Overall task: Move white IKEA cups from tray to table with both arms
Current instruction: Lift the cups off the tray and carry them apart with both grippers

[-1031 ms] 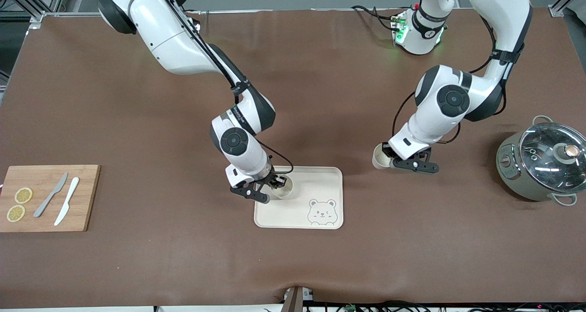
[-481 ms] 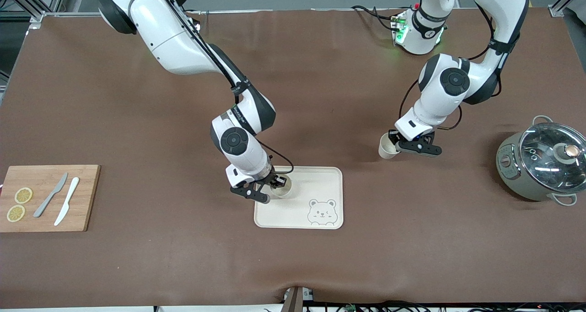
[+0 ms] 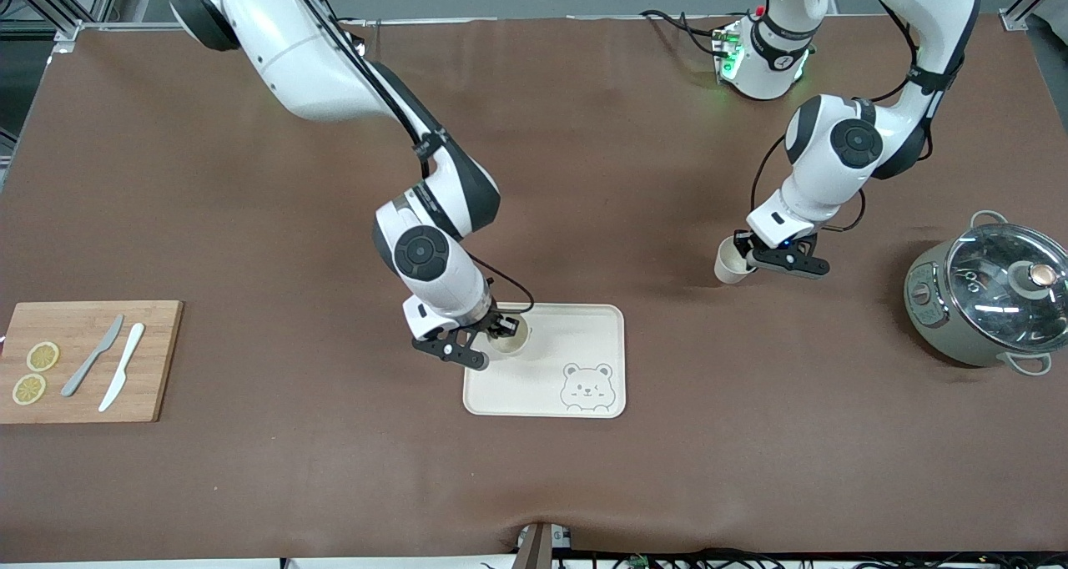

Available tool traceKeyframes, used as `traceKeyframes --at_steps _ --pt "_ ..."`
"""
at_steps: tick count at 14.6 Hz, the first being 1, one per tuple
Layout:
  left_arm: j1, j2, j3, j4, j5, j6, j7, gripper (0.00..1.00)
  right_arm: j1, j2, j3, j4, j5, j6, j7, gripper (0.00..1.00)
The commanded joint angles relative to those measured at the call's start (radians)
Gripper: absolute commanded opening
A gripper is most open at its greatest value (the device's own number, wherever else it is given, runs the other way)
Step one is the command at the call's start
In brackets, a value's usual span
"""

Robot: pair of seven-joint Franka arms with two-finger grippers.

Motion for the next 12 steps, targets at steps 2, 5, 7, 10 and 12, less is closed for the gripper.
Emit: traceKeyframes --at_steps 2,5,7,10,12 --pt "0.027 -0.043 -0.024 -0.058 0.007 0.013 0.008 0.00 -0.048 -0.158 0.000 -0.057 -0.012 -0.187 -0.061 0.00" --pt "0.028 -0.045 -0.024 -0.085 0.007 0.014 0.016 0.00 -0.114 -0.291 0.002 -0.183 -0.009 -0.231 -0.178 0.00" --pt "0.028 -0.048 -0.024 -0.092 0.007 0.014 0.016 0.00 -0.154 -0.390 0.001 -0.292 -0.009 -0.237 -0.251 0.00" --pt "0.027 -0.042 -0.024 -0.101 0.006 0.014 0.016 0.00 -0.253 -0.491 0.002 -0.389 -0.006 -0.280 -0.420 0.00" --pt "0.027 -0.037 -0.024 -0.101 0.006 0.014 0.016 0.00 -0.321 -0.529 0.002 -0.412 -0.001 -0.326 -0.530 0.00"
